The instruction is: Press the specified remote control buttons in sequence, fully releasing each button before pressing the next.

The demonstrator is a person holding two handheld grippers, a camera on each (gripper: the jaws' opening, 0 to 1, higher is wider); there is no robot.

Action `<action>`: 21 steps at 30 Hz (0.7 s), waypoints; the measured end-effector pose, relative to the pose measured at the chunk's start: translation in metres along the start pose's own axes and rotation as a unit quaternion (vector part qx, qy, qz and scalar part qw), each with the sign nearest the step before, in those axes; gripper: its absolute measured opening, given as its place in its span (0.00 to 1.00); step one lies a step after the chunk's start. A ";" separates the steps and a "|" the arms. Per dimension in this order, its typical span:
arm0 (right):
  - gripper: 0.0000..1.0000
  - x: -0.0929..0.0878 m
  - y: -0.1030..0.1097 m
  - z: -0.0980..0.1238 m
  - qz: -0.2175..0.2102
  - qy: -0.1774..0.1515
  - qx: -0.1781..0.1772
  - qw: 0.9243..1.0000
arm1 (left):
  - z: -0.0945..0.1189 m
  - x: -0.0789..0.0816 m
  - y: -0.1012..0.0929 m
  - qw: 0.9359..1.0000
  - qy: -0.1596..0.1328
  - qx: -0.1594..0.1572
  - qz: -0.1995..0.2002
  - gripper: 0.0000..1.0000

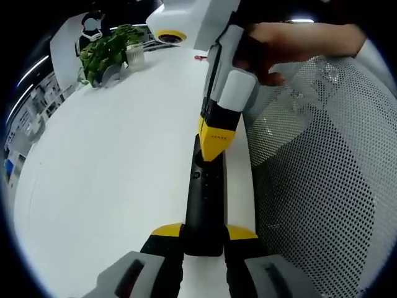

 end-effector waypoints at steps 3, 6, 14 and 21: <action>0.00 0.000 0.000 0.000 0.003 0.000 0.001 1.000 | -0.001 0.001 0.000 1.000 0.007 0.001 -0.003 0.24; 0.00 0.000 0.000 0.000 -0.005 0.004 0.000 1.000 | -0.002 0.002 -0.001 1.000 0.019 0.002 -0.016 0.24; 0.00 0.007 0.003 0.006 0.019 -0.013 -0.019 1.000 | -0.002 0.003 -0.001 0.999 0.028 0.001 -0.023 0.24; 0.00 0.012 0.004 0.009 -0.018 -0.026 0.002 0.999 | -0.002 0.003 -0.001 1.000 0.020 -0.005 -0.013 0.24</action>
Point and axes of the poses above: the point that each gripper's makers call its tool centre point, and the gripper's own axes: z roughly backward along the fingers, y roughly to its left, x roughly out of its top, the point moved 5 cm from there along z, roughly backward along the fingers, and after that the axes turned 9 degrees about -x, right-handed, at the moved point
